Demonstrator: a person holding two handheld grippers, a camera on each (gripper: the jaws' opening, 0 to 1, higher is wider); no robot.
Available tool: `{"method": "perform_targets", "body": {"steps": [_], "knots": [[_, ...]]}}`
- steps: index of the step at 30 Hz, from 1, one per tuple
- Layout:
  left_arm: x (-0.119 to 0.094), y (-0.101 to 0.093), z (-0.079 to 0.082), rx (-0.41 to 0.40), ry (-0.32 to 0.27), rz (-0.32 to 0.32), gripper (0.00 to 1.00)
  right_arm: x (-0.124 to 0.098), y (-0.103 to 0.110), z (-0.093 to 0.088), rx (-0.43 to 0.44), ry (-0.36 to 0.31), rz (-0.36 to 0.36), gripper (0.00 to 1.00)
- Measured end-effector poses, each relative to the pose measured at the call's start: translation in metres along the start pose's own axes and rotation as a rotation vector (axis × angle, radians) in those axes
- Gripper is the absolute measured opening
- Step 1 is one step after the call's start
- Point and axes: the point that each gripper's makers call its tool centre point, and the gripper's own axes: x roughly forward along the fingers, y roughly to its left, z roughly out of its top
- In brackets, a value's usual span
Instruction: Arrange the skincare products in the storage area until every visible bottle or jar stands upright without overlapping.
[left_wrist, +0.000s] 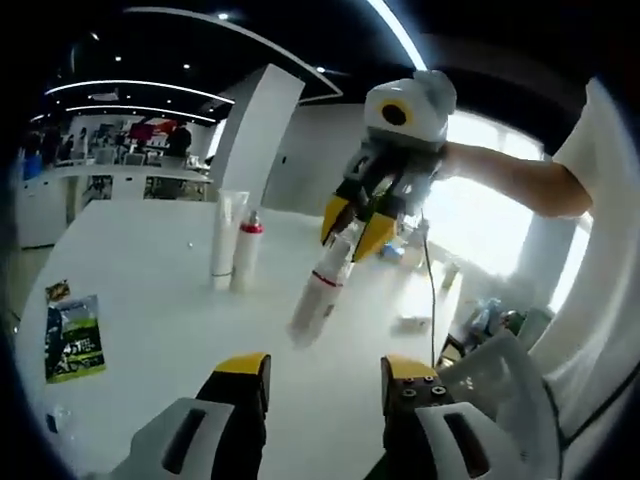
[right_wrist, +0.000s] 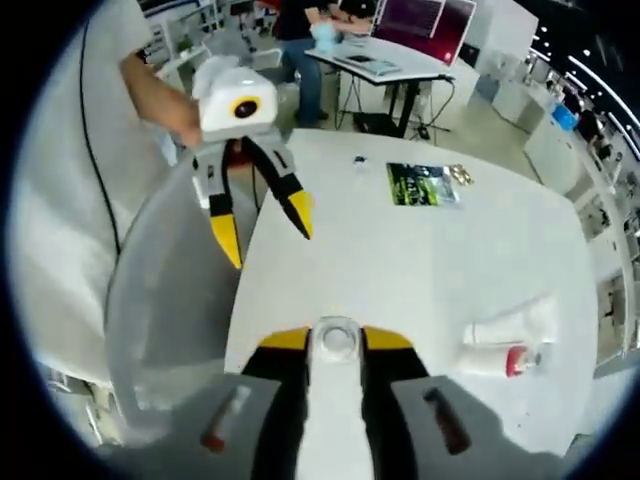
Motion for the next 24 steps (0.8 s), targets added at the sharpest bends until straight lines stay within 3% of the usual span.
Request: {"method": "perform_targets", "body": {"steps": [8, 13, 24], "knots": [[0.005, 0.001, -0.005, -0.022, 0.004, 0.005, 0.47, -0.002, -0.042, -0.016, 0.005, 0.044, -0.083, 0.18], [0.008, -0.001, -0.008, -0.035, 0.004, 0.005, 0.47, -0.004, -0.062, -0.021, 0.034, 0.046, -0.098, 0.18], [0.007, 0.002, -0.017, -0.065, 0.007, 0.012, 0.47, 0.000, -0.100, -0.030, 0.014, 0.088, -0.116, 0.18]]}}
